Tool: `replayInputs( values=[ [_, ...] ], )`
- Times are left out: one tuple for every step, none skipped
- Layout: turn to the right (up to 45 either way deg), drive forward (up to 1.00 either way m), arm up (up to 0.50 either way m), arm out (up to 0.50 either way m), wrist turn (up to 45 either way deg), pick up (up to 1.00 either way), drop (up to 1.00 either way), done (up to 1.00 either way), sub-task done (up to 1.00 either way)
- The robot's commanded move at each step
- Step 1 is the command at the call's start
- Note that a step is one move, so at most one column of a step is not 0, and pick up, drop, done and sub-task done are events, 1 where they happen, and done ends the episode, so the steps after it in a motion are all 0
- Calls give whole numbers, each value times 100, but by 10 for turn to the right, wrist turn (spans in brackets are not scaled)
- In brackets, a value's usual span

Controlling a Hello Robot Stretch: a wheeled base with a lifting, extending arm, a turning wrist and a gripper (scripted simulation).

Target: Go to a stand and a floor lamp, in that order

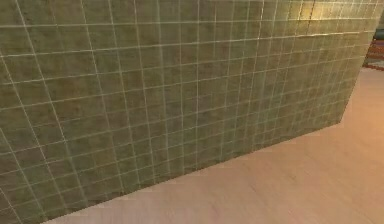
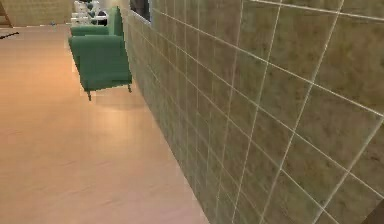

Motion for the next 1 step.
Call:
replayInputs(
  values=[
    [450,0,0,0,0,0,0,0,0]
  ],
)
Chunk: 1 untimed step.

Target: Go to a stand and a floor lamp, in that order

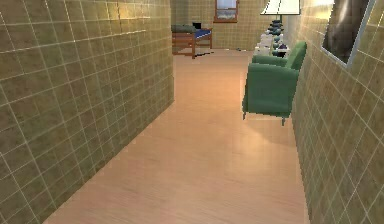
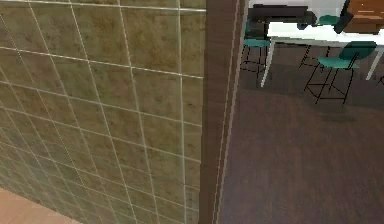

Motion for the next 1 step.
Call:
replayInputs(
  values=[
    [30,0,0,0,0,0,0,0,0]
  ],
)
